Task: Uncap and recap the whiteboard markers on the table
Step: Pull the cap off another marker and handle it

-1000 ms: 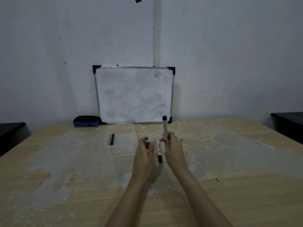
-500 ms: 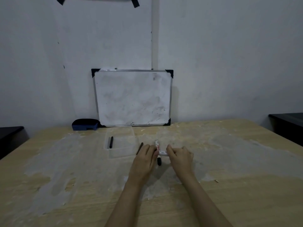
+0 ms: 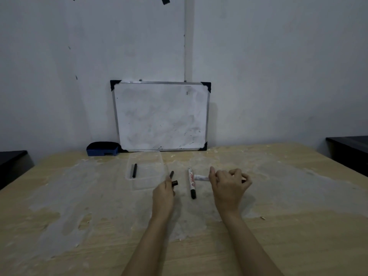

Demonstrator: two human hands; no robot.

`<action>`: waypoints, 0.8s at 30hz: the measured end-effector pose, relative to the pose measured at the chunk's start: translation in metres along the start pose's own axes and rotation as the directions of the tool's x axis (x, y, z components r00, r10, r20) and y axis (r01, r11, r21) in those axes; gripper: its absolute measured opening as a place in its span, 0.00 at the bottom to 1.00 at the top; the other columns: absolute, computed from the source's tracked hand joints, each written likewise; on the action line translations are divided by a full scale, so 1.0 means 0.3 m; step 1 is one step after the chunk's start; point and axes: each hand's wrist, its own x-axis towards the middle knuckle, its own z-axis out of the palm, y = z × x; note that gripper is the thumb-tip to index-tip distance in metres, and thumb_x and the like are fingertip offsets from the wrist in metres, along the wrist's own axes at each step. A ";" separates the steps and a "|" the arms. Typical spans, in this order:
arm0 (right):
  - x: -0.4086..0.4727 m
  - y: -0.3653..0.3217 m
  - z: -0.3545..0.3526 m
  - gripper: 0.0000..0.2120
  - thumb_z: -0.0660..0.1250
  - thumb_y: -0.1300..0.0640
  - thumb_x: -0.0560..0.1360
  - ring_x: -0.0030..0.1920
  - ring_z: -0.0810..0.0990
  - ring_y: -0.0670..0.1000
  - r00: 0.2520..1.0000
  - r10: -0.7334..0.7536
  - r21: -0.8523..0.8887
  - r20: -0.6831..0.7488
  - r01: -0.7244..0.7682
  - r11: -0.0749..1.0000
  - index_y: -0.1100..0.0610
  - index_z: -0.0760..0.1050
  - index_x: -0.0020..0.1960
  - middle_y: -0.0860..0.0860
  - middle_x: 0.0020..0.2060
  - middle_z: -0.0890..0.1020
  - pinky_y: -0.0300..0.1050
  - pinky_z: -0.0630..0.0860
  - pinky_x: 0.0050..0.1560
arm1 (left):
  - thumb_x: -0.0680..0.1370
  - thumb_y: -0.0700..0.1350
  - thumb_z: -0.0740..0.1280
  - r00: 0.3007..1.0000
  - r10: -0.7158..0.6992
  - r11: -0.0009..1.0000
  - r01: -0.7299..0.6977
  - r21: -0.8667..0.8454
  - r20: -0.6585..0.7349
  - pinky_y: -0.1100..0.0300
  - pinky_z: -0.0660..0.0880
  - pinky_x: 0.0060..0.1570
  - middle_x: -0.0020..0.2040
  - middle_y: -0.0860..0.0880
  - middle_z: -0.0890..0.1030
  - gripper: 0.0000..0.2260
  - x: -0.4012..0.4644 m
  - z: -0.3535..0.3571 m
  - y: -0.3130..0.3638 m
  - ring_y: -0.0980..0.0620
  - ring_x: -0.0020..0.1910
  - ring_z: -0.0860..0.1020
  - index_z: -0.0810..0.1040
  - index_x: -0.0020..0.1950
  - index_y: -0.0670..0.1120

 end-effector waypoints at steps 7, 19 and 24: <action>-0.016 0.008 0.055 0.31 0.43 0.39 0.77 0.42 0.78 0.63 0.952 0.056 0.079 0.299 -0.084 0.993 0.59 0.76 0.40 0.59 0.33 0.81 0.59 0.68 0.57 | 0.78 0.53 0.59 0.983 0.138 0.636 -0.182 0.750 0.122 0.55 0.72 0.57 0.59 0.43 0.75 0.17 0.030 0.014 -0.056 0.46 0.59 0.72 0.70 0.61 0.43; 0.008 -0.033 -0.013 0.22 0.54 0.65 0.76 0.63 0.65 0.59 0.829 -0.306 0.141 0.468 0.271 0.952 0.51 0.65 0.68 0.57 0.60 0.72 0.61 0.48 0.72 | 0.79 0.41 0.59 0.995 0.090 0.964 -0.078 -0.254 0.038 0.71 0.75 0.38 0.46 0.47 0.78 0.08 0.015 0.029 0.031 0.46 0.50 0.76 0.74 0.56 0.44; 0.068 -0.029 -0.065 0.21 0.70 0.62 0.70 0.51 0.76 0.52 0.888 -0.253 0.543 0.385 0.004 0.840 0.54 0.69 0.61 0.54 0.49 0.78 0.37 0.71 0.48 | 0.78 0.36 0.60 0.967 -0.235 0.797 0.249 -0.551 0.097 0.74 0.76 0.29 0.40 0.43 0.78 0.08 0.047 0.012 0.009 0.51 0.38 0.76 0.77 0.50 0.34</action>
